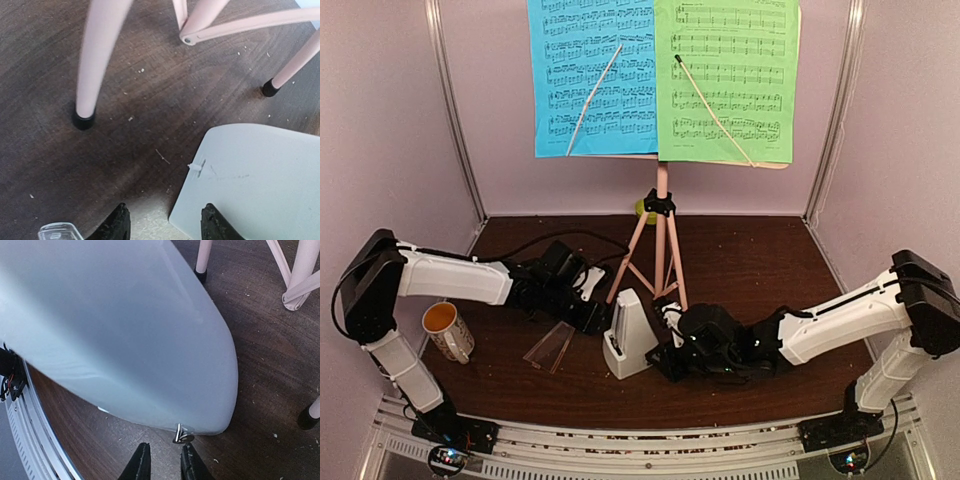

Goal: Set up the instrument practice props

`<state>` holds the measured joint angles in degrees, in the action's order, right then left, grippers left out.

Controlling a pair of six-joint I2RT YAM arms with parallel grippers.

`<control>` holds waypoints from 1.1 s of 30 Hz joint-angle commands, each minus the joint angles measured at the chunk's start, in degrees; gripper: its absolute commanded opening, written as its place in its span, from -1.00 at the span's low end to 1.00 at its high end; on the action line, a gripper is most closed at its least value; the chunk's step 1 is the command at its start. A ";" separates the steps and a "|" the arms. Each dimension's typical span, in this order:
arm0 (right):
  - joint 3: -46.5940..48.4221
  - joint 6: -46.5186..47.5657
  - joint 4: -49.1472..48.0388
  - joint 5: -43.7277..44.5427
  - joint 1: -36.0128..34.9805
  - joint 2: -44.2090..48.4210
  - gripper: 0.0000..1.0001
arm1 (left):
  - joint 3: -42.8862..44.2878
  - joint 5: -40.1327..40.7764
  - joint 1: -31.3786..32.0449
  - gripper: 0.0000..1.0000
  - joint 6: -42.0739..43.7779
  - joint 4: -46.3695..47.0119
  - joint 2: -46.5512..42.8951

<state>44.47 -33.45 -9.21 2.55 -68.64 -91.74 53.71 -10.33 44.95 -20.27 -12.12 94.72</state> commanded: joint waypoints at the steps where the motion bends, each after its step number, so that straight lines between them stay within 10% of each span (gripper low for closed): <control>1: 1.18 0.00 -0.23 4.24 0.76 -0.30 -0.56 | -2.29 -0.25 2.38 0.00 -0.84 3.83 -0.63; 33: 3.59 11.09 5.53 6.25 4.90 5.64 -0.36 | -12.70 -1.07 8.07 -0.05 -9.33 18.09 -5.85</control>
<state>48.71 -23.29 -3.86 8.75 -63.55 -90.30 42.19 -9.37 52.40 -27.62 -1.02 90.52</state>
